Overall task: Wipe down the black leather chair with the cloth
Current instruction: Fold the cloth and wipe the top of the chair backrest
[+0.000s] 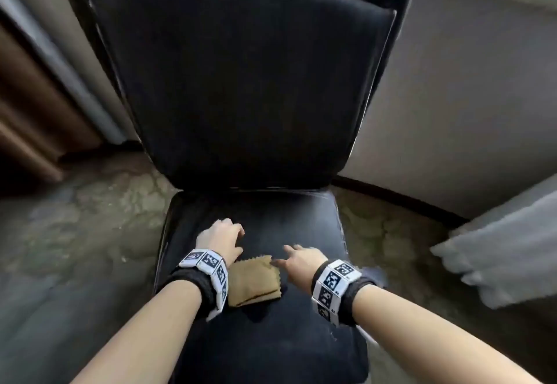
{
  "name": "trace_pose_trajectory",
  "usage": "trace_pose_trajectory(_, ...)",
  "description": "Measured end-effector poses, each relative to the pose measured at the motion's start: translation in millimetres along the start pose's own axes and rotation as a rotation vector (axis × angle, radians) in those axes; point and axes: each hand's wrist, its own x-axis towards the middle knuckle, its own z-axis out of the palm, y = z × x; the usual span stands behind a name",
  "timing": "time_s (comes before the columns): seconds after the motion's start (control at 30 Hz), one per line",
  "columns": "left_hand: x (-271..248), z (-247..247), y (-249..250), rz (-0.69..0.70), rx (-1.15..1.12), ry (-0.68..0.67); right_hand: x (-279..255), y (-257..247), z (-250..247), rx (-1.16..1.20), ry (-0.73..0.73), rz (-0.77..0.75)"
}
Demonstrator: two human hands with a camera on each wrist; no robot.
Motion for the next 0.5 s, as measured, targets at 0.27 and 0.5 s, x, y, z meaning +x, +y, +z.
trace_pose_trajectory(0.27,8,99,-27,-0.146,0.095,-0.152,69,-21,69,-0.043,0.138,-0.043)
trace_pose_trajectory(0.5,11,130,-29,-0.207,-0.144,-0.075,94,-35,93,-0.001,0.231,0.007)
